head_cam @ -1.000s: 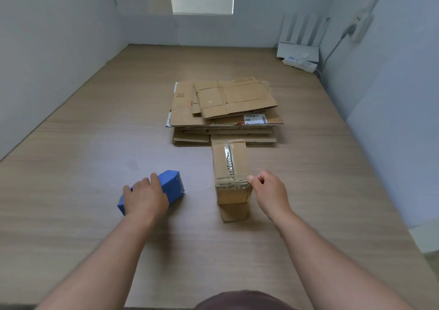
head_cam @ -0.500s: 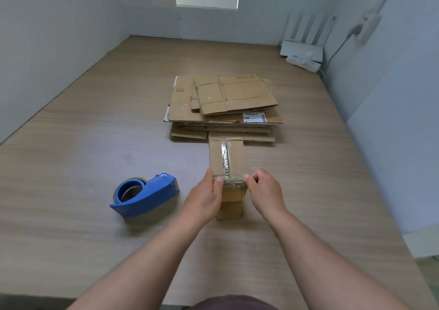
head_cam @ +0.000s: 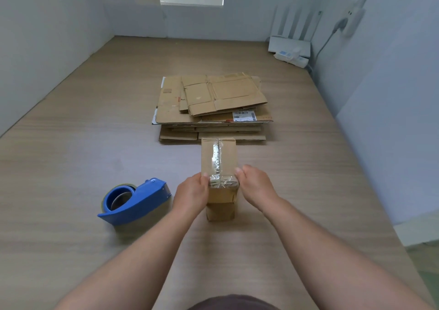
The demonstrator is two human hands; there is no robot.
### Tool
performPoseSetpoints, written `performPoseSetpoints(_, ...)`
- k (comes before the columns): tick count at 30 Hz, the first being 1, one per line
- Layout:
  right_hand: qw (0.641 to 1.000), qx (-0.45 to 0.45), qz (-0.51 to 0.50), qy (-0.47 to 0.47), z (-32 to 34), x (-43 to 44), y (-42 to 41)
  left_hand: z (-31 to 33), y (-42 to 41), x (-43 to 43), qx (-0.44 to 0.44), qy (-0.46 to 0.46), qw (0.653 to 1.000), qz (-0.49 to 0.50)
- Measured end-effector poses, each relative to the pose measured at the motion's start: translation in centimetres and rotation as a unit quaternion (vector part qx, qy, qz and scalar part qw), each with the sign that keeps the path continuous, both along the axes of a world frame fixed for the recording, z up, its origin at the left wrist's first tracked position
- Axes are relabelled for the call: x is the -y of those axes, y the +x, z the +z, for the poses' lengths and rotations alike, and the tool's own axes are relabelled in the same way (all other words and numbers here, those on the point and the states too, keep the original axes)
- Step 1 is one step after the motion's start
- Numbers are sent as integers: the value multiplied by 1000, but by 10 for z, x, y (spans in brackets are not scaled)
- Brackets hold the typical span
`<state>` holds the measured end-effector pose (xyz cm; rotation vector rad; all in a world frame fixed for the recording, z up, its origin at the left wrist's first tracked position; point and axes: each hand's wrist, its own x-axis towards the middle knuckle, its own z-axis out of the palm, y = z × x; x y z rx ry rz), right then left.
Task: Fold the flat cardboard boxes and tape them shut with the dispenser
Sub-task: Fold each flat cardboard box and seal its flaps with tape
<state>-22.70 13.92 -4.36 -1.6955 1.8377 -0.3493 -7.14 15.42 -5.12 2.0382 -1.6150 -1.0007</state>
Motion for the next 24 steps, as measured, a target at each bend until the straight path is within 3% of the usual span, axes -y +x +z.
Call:
performPoseSetpoints(3, 995, -71, 76, -3, 4, -6, -4, -2, 7, -2, 41, 7, 997, -71)
performPoseSetpoints(7, 967, -208, 136, -57, 3, -6, -5, 2, 12, 1, 190, -18, 970, -150)
performPoseSetpoints(11, 954, -225, 170, -104, -3, -9, -10, 6, 18, 4, 261, -66, 941, -205)
performPoseSetpoints(18, 974, -118, 140, -134, -16, -24, -13, 0, 27, -5, 118, -43, 970, -208)
performPoseSetpoints(22, 986, -87, 45, -132, -17, -29, -5, -2, 16, -11, 34, -48, 994, -95)
performPoseSetpoints(24, 987, -99, 12, -128, -19, -32, 1, -6, 13, -14, 50, -75, 995, -44)
